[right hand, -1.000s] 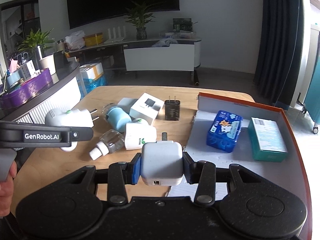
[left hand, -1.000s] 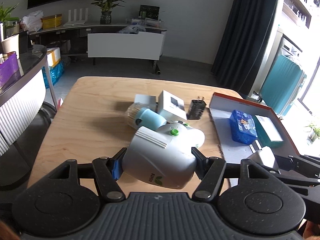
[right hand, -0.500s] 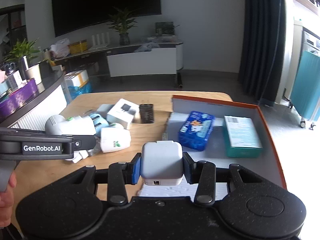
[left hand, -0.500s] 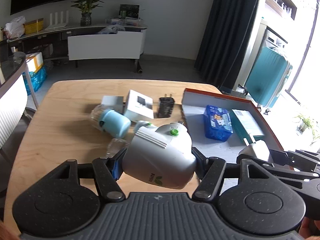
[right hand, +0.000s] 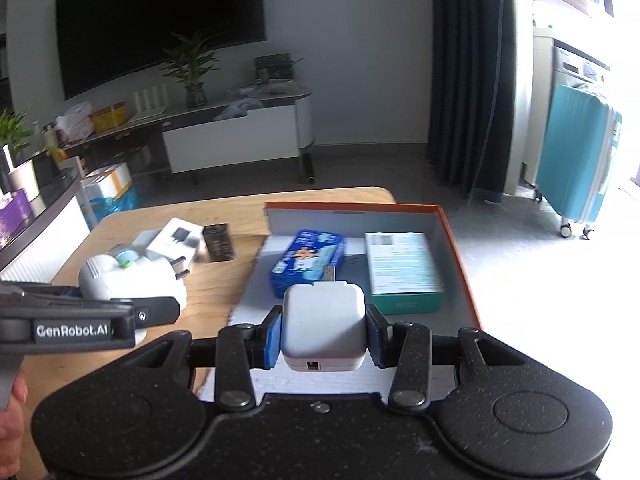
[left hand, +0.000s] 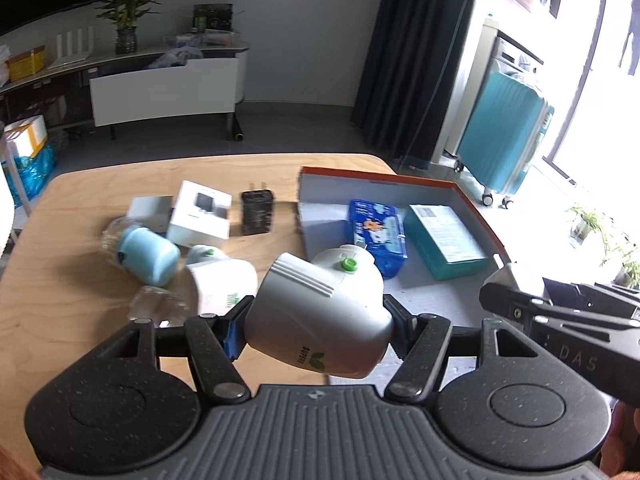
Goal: Organize rigid objects
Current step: 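Carry the white diffuser with the left tool while the right tool carries the charger to the tray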
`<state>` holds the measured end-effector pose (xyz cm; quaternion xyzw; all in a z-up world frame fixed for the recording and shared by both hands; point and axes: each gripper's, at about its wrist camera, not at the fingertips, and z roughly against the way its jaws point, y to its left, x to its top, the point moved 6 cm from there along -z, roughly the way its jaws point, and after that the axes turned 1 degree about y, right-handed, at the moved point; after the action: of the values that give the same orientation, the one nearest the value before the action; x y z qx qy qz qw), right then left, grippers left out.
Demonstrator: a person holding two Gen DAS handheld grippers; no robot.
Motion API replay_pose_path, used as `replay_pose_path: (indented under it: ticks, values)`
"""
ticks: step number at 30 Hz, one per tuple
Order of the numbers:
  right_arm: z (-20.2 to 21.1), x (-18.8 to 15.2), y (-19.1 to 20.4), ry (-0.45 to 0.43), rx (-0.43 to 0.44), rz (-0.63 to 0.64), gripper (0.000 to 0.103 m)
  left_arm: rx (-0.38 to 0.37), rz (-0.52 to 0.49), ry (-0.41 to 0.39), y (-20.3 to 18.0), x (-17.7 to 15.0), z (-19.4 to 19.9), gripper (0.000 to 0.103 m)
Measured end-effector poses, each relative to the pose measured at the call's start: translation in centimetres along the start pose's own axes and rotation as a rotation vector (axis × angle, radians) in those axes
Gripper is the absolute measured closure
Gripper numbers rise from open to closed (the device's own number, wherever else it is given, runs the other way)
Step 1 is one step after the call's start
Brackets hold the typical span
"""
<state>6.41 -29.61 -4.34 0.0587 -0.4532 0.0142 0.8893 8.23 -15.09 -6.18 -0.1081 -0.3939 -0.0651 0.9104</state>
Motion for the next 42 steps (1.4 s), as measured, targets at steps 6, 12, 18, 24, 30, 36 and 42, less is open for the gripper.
replay_pose_path:
  ticks: [6,12,18,24,30,36,42]
  values:
    - [0.0,0.3,-2.0,-0.007,-0.026,-0.021,0.052,-0.021,-0.02,0.016,-1.8,0.4,-1.5,0.036]
    - [-0.5,0.7,-3.4,-0.005,-0.028,-0.05,0.052,-0.031,-0.041,0.013,-3.4,1.3,-2.6,0.036]
    - [-1.5,1.6,-4.6,-0.002,-0.02,-0.074,0.052,-0.032,-0.053,0.003,-4.4,2.7,-3.6,0.036]
    - [-2.6,3.3,-5.7,-0.006,-0.018,-0.077,0.052,-0.035,-0.051,-0.004,-5.1,4.1,-4.7,0.036]
    - [-3.9,5.1,-6.1,-0.008,-0.019,-0.066,0.052,-0.036,-0.058,-0.011,-5.8,5.4,-5.6,0.036]
    - [-5.5,6.3,-6.7,0.002,-0.022,-0.073,0.052,-0.037,-0.061,-0.011,-6.1,6.3,-6.5,0.036]
    - [-7.3,7.1,-7.1,0.025,-0.019,-0.073,0.052,-0.041,-0.062,-0.004,-6.2,6.8,-7.5,0.036]
